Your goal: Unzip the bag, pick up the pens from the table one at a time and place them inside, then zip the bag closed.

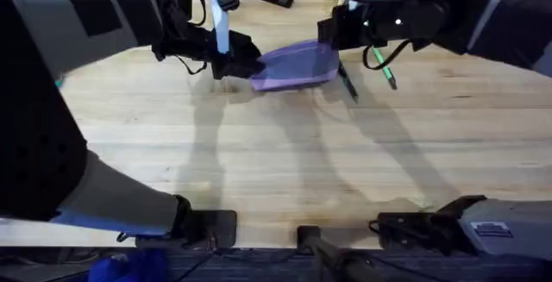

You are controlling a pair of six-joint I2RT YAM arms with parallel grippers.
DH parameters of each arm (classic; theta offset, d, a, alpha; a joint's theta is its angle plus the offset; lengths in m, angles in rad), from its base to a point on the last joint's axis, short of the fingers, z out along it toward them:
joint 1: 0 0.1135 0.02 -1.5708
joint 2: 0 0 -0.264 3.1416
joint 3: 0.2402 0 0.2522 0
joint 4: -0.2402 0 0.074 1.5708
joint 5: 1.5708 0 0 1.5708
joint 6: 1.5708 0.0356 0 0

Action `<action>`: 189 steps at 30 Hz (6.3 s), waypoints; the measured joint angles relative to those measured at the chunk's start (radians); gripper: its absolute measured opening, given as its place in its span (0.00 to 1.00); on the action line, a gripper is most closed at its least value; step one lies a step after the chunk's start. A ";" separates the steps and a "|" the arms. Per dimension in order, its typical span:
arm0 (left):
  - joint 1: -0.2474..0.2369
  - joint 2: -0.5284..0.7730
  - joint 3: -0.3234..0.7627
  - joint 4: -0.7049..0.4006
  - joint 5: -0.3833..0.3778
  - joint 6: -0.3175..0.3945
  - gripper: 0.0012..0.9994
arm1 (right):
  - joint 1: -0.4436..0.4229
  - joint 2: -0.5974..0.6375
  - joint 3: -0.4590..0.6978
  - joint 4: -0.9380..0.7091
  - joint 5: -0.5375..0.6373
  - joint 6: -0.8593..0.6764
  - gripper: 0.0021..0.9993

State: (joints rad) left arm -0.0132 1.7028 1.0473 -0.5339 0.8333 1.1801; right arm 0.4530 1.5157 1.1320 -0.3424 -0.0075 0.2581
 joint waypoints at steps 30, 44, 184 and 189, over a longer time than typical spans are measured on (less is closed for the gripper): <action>0.014 0.000 0.000 -0.005 -0.018 0.000 0.04 | 0.251 0.069 0.000 0.160 0.049 0.023 0.03; 0.014 0.000 0.000 -0.004 -0.019 0.000 0.04 | 0.252 0.081 0.000 0.233 -0.025 0.088 0.03; 0.011 -0.174 0.001 -0.177 0.008 -0.074 0.99 | 0.012 0.090 0.240 -0.330 -0.142 -1.079 0.03; 0.011 -0.174 0.001 -0.177 0.008 -0.074 0.99 | 0.012 0.125 0.240 -0.344 -0.142 -1.102 0.03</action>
State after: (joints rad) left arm -0.0025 1.5288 1.0485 -0.7113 0.8410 1.1061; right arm 0.4652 1.6406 1.3720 -0.6861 -0.1497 -0.8441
